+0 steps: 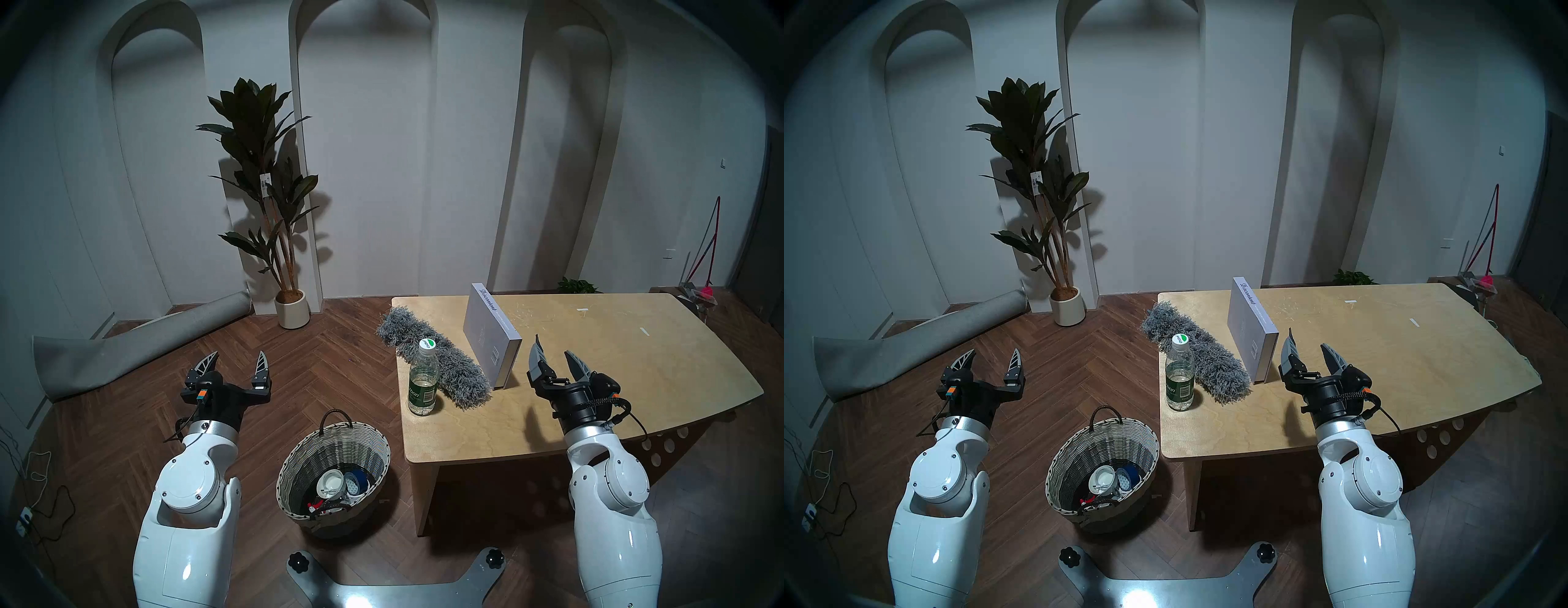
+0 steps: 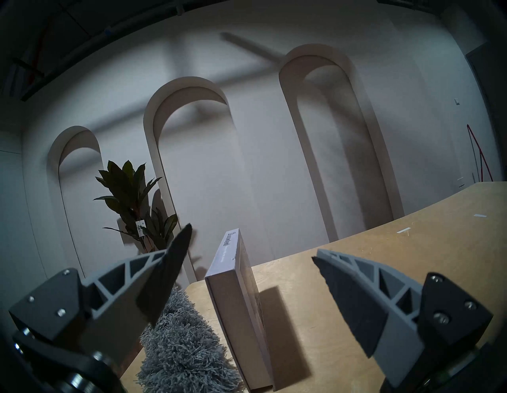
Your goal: Load the items into the basket from the rear
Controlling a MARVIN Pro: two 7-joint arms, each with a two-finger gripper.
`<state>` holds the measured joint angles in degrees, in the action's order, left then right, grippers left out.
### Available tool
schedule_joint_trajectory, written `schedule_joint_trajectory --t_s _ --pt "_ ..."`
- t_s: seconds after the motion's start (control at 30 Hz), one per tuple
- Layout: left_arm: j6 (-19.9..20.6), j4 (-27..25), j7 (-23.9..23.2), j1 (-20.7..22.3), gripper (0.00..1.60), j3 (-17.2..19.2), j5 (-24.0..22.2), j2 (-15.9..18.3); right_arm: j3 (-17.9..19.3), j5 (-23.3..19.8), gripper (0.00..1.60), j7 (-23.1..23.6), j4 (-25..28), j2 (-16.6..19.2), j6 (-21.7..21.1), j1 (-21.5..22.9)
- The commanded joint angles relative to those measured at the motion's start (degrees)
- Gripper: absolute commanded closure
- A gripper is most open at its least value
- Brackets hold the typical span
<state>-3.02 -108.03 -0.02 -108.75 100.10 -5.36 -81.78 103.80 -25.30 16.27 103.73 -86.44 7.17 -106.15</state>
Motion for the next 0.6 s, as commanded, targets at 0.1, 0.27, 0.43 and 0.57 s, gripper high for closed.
schedule_joint_trajectory --t_s 0.1,0.27,0.43,0.57 --pt "4.2 -3.3 2.4 1.1 0.0 0.2 1.9 -0.5 -2.6 4.3 0.0 4.2 2.4 3.6 1.7 -1.5" --pt "5.4 -4.1 3.6 0.6 0.0 1.1 1.9 -0.8 -4.4 5.2 0.0 5.4 6.3 3.6 -0.4 -4.3" --pt "6.1 -5.1 3.7 -1.0 0.0 1.9 1.6 -1.0 -3.7 4.1 0.0 6.1 8.2 4.8 -4.3 -5.2" --pt "5.3 -6.0 0.4 -2.5 0.0 2.3 -0.8 -0.3 -2.1 2.7 0.0 6.1 7.0 5.1 -6.3 -3.3"
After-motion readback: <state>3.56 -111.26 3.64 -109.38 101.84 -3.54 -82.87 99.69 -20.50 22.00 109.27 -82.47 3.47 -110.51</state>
